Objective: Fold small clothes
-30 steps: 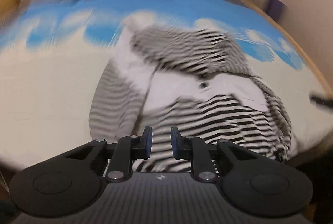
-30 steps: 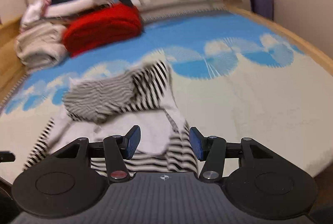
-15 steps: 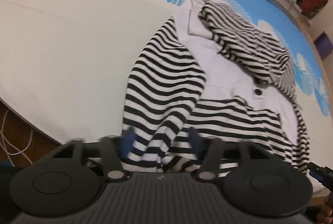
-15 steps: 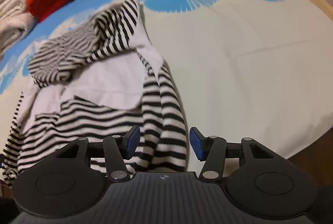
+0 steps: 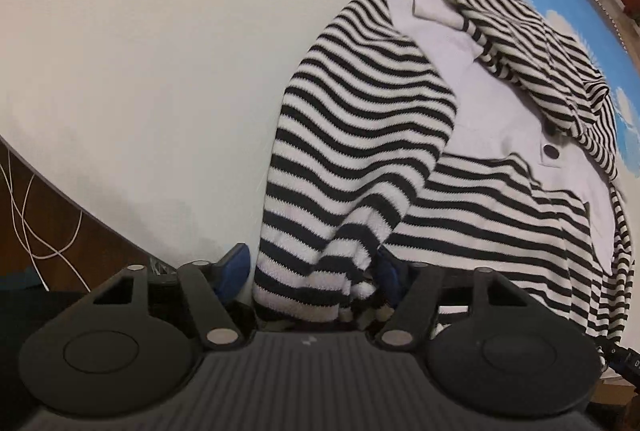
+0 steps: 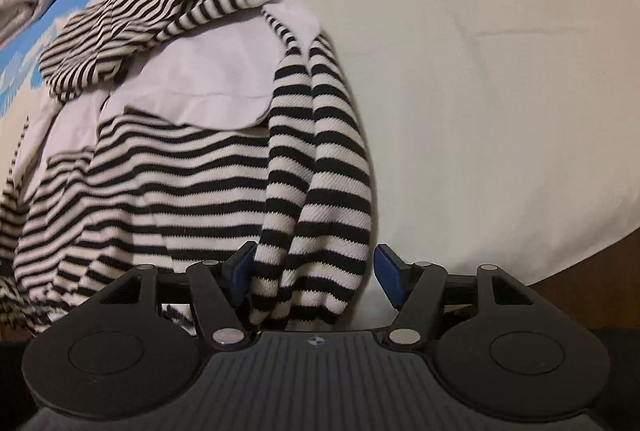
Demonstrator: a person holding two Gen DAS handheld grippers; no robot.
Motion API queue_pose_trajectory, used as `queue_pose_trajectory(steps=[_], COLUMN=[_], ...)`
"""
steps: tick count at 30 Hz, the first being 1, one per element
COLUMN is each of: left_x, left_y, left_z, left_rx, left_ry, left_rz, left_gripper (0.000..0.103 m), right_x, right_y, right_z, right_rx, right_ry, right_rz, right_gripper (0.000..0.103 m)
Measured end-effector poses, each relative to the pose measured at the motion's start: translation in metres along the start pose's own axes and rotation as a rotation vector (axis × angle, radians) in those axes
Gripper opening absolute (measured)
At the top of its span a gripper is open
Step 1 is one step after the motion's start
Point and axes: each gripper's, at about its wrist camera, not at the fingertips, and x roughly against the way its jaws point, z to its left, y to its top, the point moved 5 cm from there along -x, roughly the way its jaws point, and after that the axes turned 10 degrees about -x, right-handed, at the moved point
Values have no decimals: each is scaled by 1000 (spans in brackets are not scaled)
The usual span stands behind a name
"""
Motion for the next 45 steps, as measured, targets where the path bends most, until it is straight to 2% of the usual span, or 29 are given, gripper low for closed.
queue_pose_trajectory(steps=[1, 3, 5, 7, 8, 11, 14, 16, 18, 19, 21, 22, 23, 25, 32, 38, 39, 40, 42, 43, 45], left_x=[0, 0, 1, 5, 8, 26, 50, 56, 45, 35, 21, 18, 17, 18, 13, 8, 8, 9, 14, 19, 30], left_y=[-1, -2, -3, -4, -4, -7, -13, -17, -19, -19, -18, -18, -16, -16, -18, -17, -17, -17, -16, -14, -11], left_z=[-1, -4, -8, -13, -16, -29, -44, -48, -44, -40, -34, -32, -33, -37, -35, -41, -41, -42, -43, -43, -46], left_rx=[-9, -37, -58, -73, -81, -135, -182, -207, -202, -185, -150, -137, -139, -160, -167, -192, -196, -199, -203, -204, -226], left_ry=[6, 19, 23, 1, -5, -10, -84, -106, -79, -58, -42, -41, -40, -36, -20, -7, -8, -11, -11, -7, 6], left_rz=[-2, -15, -27, -44, -55, -120, -190, -200, -145, -94, -30, -18, -16, -23, -10, -12, -13, -17, -45, -76, -134], left_gripper=[67, 60, 49, 22, 18, 13, 13, 13, 17, 22, 33, 34, 35, 37, 39, 38, 36, 29, 11, 10, 10], right_x=[0, 1, 4, 7, 10, 27, 61, 67, 53, 42, 27, 24, 23, 22, 8, 7, 8, 8, 9, 11, 18], right_y=[-1, -2, -1, -1, 0, 7, 18, 21, 17, 13, 6, 5, 5, 5, -5, -6, -6, -6, -7, -6, -4], right_z=[0, -1, -2, -1, 0, -3, -10, -17, -20, -19, -17, -16, -14, -13, -6, -4, -4, -4, -3, -2, 2], right_rx=[1, -5, -11, -12, -6, -42, -89, -123, -127, -117, -106, -100, -99, -106, -41, -22, -19, -16, -13, -11, -5], right_ry=[3, 10, 36, 64, 68, 100, 136, 125, 83, 69, 44, 23, 8, -4, -55, -62, -62, -61, -56, -38, 2], right_rz=[1, 2, 0, -5, -16, -80, -196, -215, -154, -103, -41, -36, -39, -40, 8, 2, 1, 1, -1, -8, -34], right_gripper=[63, 51, 23, 13, 11, 9, 9, 9, 9, 11, 16, 23, 30, 36, 40, 40, 40, 40, 33, 16, 12])
